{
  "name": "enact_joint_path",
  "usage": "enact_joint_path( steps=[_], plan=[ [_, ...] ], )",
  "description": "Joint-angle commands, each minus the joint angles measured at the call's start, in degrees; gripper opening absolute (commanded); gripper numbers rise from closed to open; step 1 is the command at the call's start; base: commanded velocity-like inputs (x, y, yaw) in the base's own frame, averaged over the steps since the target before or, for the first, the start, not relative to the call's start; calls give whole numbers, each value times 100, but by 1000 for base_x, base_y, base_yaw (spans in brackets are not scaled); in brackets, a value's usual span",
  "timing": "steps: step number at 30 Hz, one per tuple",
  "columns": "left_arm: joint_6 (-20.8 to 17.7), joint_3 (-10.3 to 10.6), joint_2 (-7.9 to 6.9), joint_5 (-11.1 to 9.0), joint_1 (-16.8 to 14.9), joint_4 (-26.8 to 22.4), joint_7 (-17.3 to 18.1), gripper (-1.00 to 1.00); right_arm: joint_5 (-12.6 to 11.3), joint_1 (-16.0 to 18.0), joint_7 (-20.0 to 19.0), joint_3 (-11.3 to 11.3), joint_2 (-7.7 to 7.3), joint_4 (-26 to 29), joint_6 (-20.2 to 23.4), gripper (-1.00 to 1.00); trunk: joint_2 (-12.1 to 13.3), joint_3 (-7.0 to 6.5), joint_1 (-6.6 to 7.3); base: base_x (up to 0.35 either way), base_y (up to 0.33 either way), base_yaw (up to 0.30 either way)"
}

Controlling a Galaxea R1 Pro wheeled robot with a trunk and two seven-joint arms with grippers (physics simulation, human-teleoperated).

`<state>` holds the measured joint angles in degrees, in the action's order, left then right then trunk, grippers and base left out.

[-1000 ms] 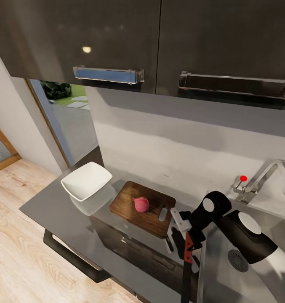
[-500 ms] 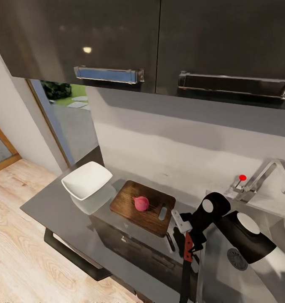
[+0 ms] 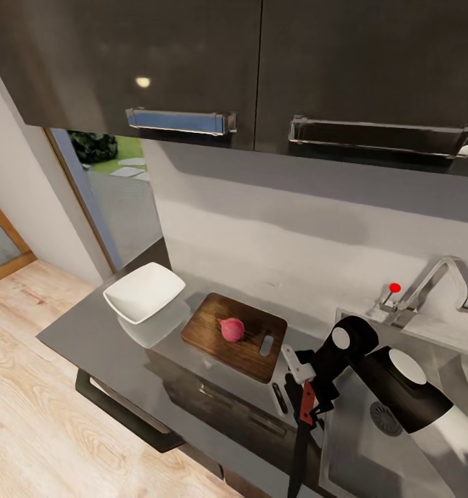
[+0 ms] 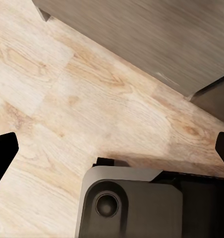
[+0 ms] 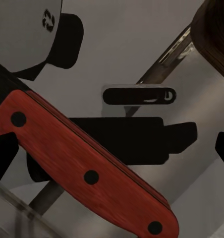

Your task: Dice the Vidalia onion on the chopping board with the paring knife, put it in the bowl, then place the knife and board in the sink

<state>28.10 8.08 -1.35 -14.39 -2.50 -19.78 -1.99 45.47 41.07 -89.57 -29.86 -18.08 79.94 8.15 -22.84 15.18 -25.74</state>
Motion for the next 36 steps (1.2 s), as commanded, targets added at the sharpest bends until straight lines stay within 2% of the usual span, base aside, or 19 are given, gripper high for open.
enact_joint_path(
  steps=[1, 30, 36],
  plan=[
    [20, 51, -5, -47, -5, 1, -21, 100, 15, -8, -34, -11, -2, -17, 64, 100, -8, 13, -4, 0, 0, 0],
    [20, 54, -5, -47, -5, 1, -21, 100, 15, -7, -8, -11, -2, -242, 64, 100, -8, 13, -4, -26, -12, 0],
    [20, 54, -5, -47, -5, 1, -21, 100, 15, -7, -8, -11, -2, -251, 64, 100, -8, 13, -4, -123, -114, 0]
  ],
)
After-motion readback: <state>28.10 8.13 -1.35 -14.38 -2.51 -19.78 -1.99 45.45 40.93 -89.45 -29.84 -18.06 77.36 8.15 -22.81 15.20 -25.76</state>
